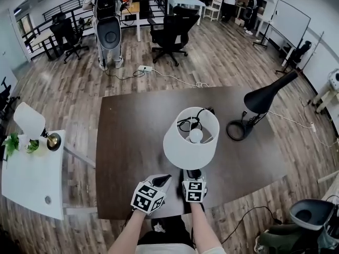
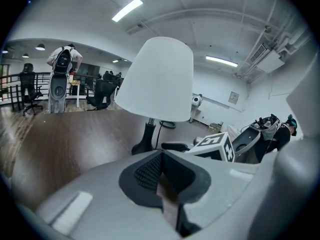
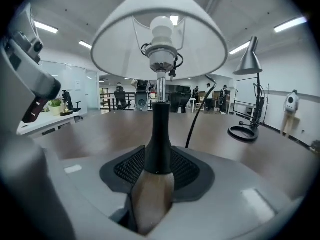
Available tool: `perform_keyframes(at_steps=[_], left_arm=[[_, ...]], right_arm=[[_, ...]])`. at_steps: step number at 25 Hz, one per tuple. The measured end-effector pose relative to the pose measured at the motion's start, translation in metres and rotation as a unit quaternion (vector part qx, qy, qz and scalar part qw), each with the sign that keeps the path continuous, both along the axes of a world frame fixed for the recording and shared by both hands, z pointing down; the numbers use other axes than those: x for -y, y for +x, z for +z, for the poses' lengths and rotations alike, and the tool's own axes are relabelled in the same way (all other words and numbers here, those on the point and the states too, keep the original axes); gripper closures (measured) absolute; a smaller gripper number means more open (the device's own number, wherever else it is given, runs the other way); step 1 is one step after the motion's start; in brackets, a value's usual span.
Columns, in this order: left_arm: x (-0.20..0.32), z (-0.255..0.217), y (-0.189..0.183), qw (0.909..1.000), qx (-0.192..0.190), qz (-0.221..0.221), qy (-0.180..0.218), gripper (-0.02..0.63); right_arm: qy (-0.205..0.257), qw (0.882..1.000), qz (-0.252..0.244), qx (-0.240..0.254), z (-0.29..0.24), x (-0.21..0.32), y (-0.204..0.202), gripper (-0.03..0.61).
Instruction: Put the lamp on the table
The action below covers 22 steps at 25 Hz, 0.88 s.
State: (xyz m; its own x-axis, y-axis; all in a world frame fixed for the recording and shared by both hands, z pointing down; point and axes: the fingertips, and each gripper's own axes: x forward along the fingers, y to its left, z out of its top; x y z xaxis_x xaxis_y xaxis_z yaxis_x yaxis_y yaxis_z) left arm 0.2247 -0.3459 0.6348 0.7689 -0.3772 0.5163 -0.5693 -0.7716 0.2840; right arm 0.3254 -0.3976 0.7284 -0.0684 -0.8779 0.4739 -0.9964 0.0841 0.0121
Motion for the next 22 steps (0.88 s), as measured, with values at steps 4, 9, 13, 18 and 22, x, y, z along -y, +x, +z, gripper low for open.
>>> perform_keyframes(at_steps=[4,9,13,18,22], left_arm=[[-0.015,-0.006,-0.004,0.9998,-0.013,0.012,0.005,0.613],[-0.033,-0.008,-0.006,0.9997,-0.014,0.021,0.001,0.613],[-0.049,-0.011,0.0,0.9996,0.002,0.025,0.01,0.613],[-0.074,-0.013,-0.003,0.9965,0.057,0.049,0.038,0.614],[-0.104,-0.019,-0.004,0.996,0.074,0.029,0.041,0.614]], right_arm=[[-0.003,1.0,0.008,0.008,-0.01,-0.04,-0.002,0.397],[-0.002,1.0,0.013,0.02,-0.032,-0.087,-0.001,0.402],[-0.002,0.999,0.019,0.036,-0.051,-0.114,0.006,0.407],[0.004,0.998,0.006,0.064,-0.082,-0.139,0.005,0.411],[0.002,0.998,-0.012,0.069,-0.098,-0.172,0.004,0.411]])
